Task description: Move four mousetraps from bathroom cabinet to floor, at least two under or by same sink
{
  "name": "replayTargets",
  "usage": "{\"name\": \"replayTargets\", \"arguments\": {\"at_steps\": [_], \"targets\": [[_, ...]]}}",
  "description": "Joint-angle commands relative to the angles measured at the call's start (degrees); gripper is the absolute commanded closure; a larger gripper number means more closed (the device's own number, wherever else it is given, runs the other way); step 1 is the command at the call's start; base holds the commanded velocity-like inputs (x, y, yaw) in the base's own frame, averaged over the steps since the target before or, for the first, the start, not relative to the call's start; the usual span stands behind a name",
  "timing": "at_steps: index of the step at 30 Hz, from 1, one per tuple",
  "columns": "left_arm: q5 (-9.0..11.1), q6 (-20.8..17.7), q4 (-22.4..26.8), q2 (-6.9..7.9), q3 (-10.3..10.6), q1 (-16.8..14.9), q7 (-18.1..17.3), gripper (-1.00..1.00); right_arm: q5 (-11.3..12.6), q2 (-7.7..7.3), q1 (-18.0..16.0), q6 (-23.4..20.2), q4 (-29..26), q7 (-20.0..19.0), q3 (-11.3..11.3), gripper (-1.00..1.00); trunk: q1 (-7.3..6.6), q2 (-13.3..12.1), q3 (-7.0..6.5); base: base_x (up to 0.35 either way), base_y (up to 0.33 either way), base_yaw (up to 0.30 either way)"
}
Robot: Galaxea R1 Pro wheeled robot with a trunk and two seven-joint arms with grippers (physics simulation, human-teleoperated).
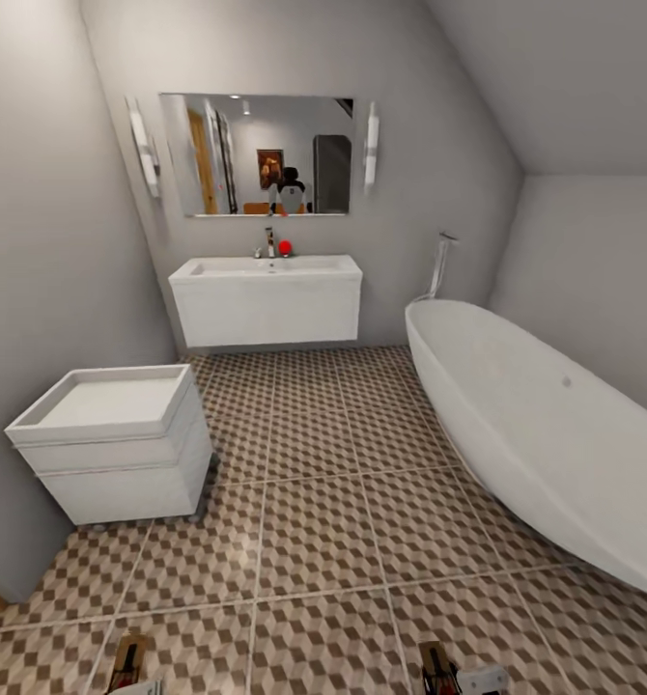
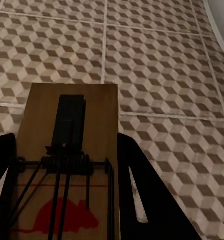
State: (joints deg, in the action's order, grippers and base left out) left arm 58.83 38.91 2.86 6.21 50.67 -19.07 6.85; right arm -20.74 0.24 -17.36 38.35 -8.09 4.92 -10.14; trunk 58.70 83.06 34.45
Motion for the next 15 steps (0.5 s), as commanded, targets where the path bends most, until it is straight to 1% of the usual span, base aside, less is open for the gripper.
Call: {"name": "replayTargets", "arguments": {"at_steps": [1,15], "targets": [[-0.21,0.02,0.13,0.04,0.49,0.0,0.89,1.0,-0.45,0.02,-0.04,0.15,0.05,0.25,-0.23,1.0,0.03,0.02,0.05,0.296,-0.095,0.0],[-0.21,0.02,0.13,0.03,0.49,0.0,0.89,1.0,-0.45,0.11,-0.04,0.15,0.07,0.26,-0.23,1.0,0.03,0.02,0.05,0.297,-0.097,0.003]]}}
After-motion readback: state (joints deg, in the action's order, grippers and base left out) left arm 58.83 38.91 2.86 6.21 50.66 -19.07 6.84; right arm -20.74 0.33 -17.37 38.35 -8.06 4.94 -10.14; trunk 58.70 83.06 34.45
